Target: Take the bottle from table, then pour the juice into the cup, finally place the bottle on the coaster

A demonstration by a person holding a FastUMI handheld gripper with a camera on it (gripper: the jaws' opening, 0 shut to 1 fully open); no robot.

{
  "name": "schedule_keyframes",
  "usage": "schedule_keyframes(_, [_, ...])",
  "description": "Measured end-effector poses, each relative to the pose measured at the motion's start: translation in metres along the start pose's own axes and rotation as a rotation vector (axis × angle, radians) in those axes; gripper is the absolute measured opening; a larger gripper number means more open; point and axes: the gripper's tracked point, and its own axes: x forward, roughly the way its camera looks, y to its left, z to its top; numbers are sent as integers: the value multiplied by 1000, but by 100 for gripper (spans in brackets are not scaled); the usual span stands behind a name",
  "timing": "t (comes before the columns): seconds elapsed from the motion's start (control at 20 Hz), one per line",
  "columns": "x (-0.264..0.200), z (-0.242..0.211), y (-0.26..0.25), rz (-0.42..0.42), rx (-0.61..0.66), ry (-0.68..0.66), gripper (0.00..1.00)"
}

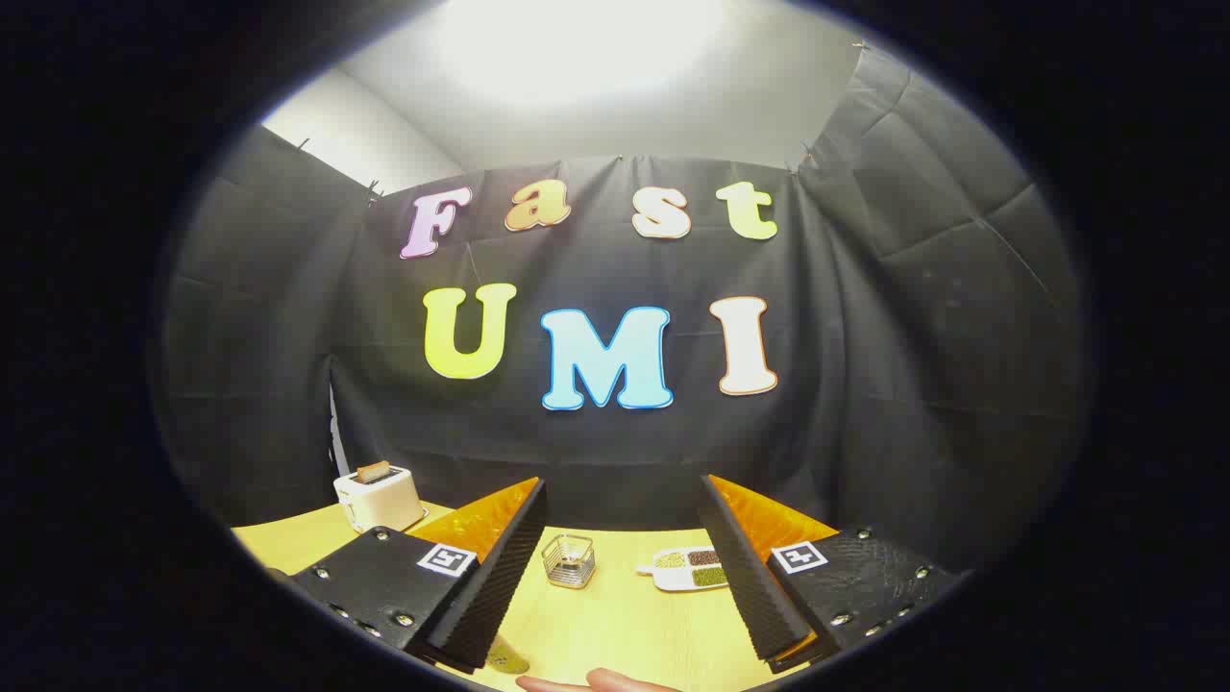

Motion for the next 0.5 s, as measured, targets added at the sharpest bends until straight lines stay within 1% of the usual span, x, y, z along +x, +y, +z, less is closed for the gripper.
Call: schedule_keyframes(0.5, [0,-6,-3,-14,-13,3,97])
